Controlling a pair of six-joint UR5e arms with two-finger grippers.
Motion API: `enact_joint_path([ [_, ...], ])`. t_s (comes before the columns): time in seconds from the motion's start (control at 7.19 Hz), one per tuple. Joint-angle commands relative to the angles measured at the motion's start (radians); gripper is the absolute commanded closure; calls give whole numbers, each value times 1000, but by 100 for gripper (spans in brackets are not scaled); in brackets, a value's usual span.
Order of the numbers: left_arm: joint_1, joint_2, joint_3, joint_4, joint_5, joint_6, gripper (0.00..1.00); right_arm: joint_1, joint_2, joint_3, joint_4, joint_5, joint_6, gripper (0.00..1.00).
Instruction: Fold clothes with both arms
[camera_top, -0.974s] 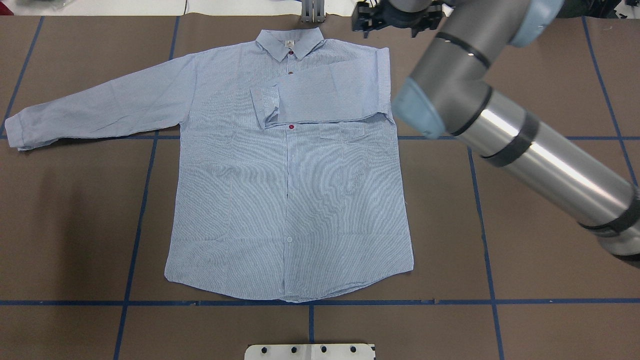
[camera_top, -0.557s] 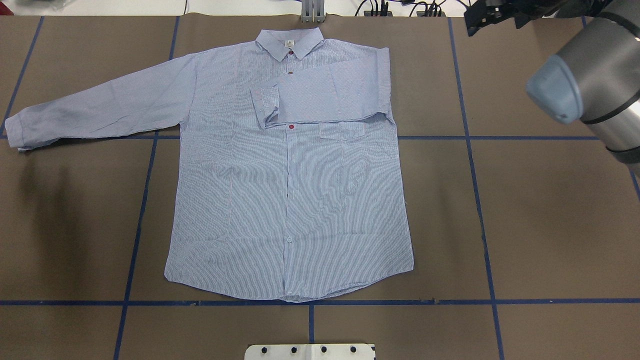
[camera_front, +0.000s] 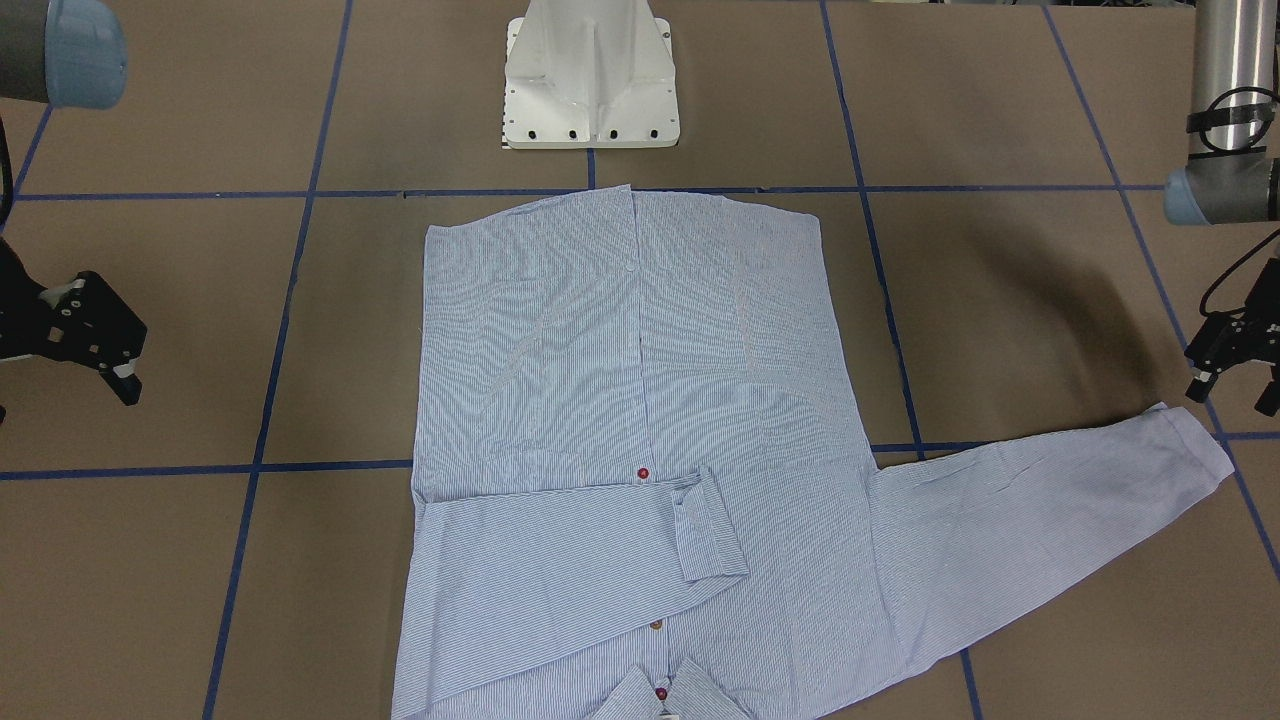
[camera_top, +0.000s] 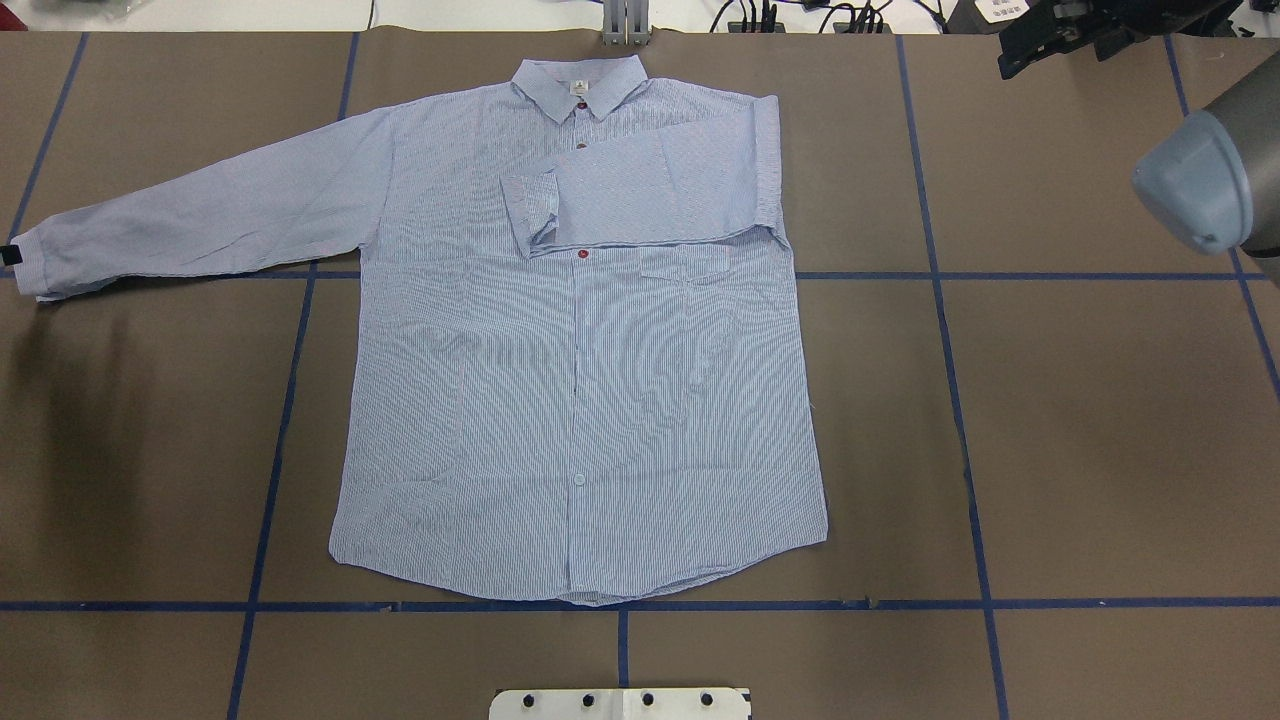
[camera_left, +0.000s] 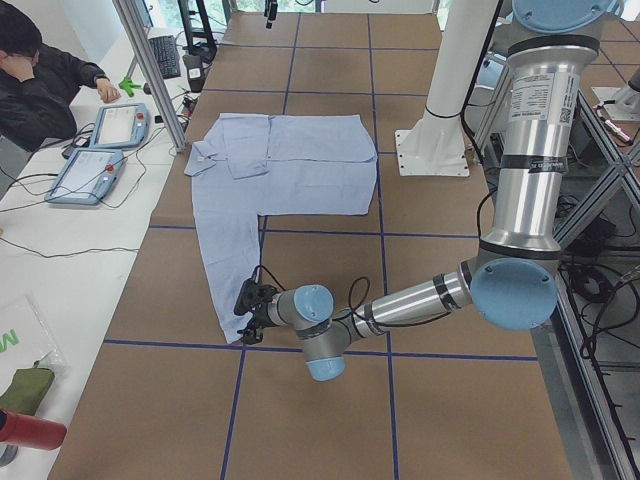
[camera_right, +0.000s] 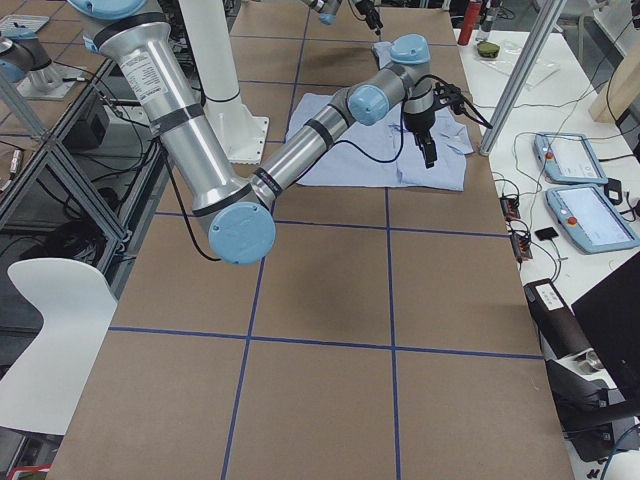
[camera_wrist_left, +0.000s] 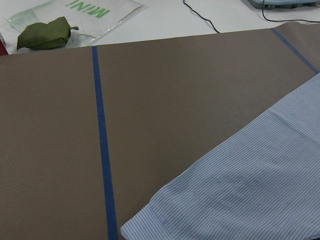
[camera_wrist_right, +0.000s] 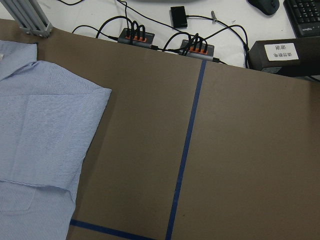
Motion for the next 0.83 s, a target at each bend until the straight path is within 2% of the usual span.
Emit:
enact_joint_path([
  [0.0,77,-34,68,-46,80,-65,1,0,-10,3,0,-3,-1,0],
  [0.28,79,-38,93,-46,80,-71,10,0,-16,12,0,-4,-1,0],
  [0.42,81,-42,97,-46,80,-71,11,2,-18,15,0,-4,1,0],
  [0.56,82,-42,97,-46,80,-73,16,0,-16,15,0,-4,-1,0],
  [0.7,82,-41,97,-46,80,-73,35,0,-16,15,2,-4,1,0],
])
